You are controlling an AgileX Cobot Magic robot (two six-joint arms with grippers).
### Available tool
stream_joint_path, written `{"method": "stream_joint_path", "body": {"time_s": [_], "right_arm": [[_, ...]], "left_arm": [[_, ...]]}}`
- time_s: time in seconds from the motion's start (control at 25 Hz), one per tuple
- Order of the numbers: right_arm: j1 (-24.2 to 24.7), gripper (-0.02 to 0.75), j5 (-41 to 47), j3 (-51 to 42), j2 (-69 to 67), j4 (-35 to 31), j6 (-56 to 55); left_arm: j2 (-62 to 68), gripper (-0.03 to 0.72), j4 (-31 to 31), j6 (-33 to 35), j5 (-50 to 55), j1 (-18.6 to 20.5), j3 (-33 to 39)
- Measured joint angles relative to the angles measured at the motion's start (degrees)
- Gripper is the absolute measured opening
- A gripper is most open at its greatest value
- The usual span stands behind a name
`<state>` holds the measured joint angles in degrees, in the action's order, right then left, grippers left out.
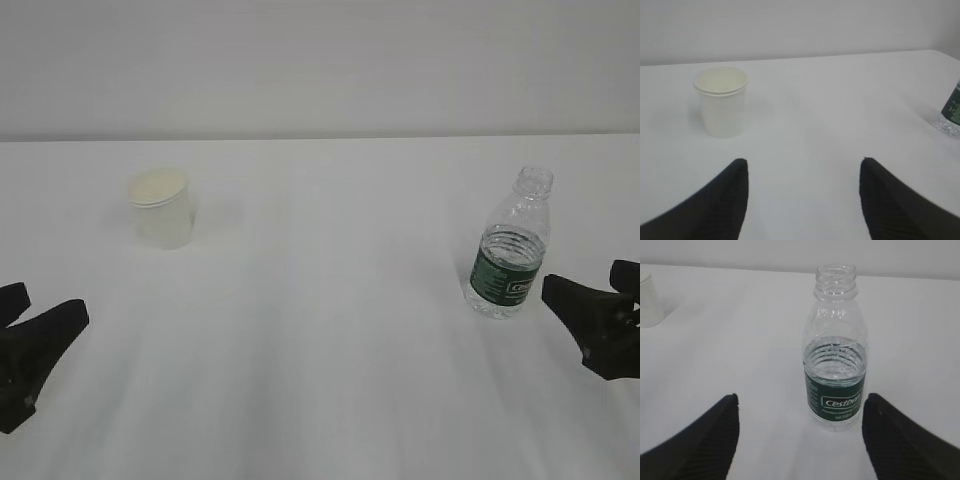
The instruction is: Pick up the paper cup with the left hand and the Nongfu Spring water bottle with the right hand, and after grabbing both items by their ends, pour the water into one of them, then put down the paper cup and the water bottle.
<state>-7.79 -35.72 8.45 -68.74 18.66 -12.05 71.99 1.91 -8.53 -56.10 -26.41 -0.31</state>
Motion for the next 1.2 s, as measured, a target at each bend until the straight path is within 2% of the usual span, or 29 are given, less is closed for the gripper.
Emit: {"method": "stream_joint_path", "body": {"time_s": [0.24, 0.52, 0.88, 1.2], "right_arm": [[0.0, 0.574, -0.5, 0.0, -2.3, -6.5, 2.1], [0.0, 0.574, -1.6, -0.1, -4.7, -12.4, 4.7], [0.0, 0.574, -13.5, -3.6, -12.3, -15.2, 5.1], [0.0, 0.574, -28.2, -6.5, -21.0, -17.2, 5.1]], "left_arm": [[7.2, 0.497, 3.4, 0.0, -8.1, 0.0, 0.0], [17.3, 0.497, 5.3, 0.0, -9.1, 0.0, -0.3], [18.2, 0.497, 7.3, 0.0, -9.4, 0.0, -1.0], [18.2, 0.497, 8.7, 0.0, -9.4, 0.0, -1.1]]}}
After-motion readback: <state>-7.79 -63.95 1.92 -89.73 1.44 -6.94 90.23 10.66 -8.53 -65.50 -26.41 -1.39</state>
